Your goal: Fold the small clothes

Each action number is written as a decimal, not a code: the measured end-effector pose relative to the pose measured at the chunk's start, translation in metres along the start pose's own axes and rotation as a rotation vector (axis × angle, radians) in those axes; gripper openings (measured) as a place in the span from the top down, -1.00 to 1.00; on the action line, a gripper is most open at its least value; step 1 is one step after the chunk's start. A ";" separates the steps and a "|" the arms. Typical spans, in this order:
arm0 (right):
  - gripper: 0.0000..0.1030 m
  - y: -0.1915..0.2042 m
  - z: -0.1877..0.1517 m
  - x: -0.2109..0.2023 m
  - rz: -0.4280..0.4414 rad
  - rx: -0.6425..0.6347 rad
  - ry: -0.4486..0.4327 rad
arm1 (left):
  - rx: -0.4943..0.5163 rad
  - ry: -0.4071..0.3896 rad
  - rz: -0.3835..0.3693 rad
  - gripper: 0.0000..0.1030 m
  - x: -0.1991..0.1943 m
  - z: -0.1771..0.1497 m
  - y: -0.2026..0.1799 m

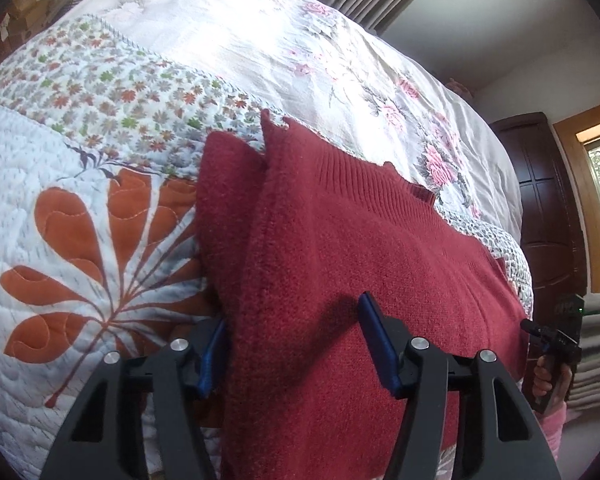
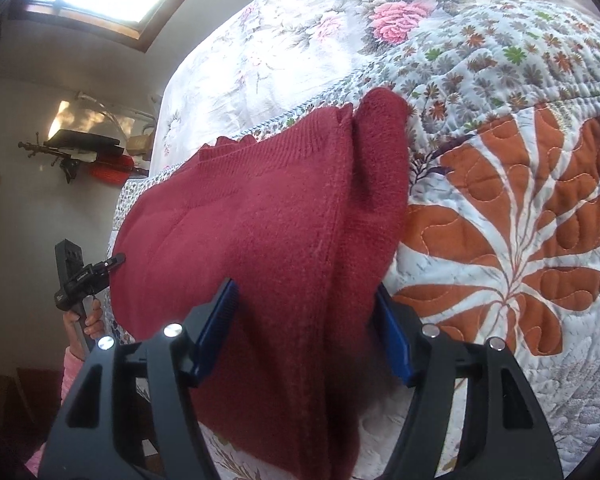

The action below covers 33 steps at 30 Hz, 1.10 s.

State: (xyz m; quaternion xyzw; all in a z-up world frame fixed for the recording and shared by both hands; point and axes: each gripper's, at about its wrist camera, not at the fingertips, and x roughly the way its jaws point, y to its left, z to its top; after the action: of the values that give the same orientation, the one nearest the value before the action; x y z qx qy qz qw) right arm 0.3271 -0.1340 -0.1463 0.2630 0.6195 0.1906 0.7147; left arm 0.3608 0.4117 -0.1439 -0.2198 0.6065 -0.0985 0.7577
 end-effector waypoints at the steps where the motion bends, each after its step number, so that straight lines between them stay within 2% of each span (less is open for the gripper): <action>1: -0.27 0.001 0.001 0.002 0.005 0.005 -0.004 | -0.004 0.000 -0.006 -0.13 0.001 0.001 0.001; 2: -0.22 0.002 0.003 0.002 0.012 0.008 -0.008 | 0.000 0.001 -0.002 -0.09 0.003 0.002 0.002; 3: -0.08 0.004 0.003 0.002 0.016 0.009 -0.012 | -0.001 -0.001 0.010 -0.06 0.003 0.001 0.002; 5: 0.23 0.009 0.001 0.001 0.010 -0.003 -0.015 | -0.006 -0.003 0.006 0.44 0.002 -0.001 -0.001; 6: 0.44 0.011 0.000 -0.001 0.018 -0.009 -0.014 | -0.013 0.004 -0.022 0.52 0.002 -0.002 -0.003; 7: 0.49 0.013 -0.001 -0.002 0.029 -0.012 -0.018 | -0.020 0.007 -0.040 0.56 0.001 -0.004 -0.003; 10: 0.57 0.021 -0.004 -0.010 0.038 -0.031 -0.040 | -0.021 -0.001 -0.033 0.60 -0.001 -0.006 -0.007; 14: 0.62 0.030 -0.004 -0.026 0.103 -0.032 -0.061 | -0.077 -0.013 -0.102 0.62 -0.014 -0.007 -0.003; 18: 0.64 0.052 -0.008 -0.053 0.134 -0.095 -0.078 | -0.053 -0.030 -0.140 0.63 -0.038 -0.010 -0.015; 23: 0.64 0.070 -0.021 -0.084 0.164 -0.137 -0.072 | -0.040 0.005 -0.171 0.63 -0.070 -0.024 -0.030; 27: 0.64 0.067 -0.042 -0.107 0.205 -0.134 -0.049 | -0.040 0.044 -0.234 0.63 -0.095 -0.046 -0.029; 30: 0.62 0.058 -0.063 -0.105 0.165 -0.134 -0.007 | -0.004 0.074 -0.186 0.62 -0.099 -0.067 -0.026; 33: 0.60 0.037 -0.081 -0.079 0.096 -0.100 0.055 | 0.018 0.121 -0.108 0.60 -0.079 -0.086 -0.013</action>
State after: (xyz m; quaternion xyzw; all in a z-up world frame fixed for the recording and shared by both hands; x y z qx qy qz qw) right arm 0.2362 -0.1412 -0.0692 0.2511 0.6151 0.2626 0.6998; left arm 0.2597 0.4143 -0.0828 -0.2389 0.6374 -0.1578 0.7153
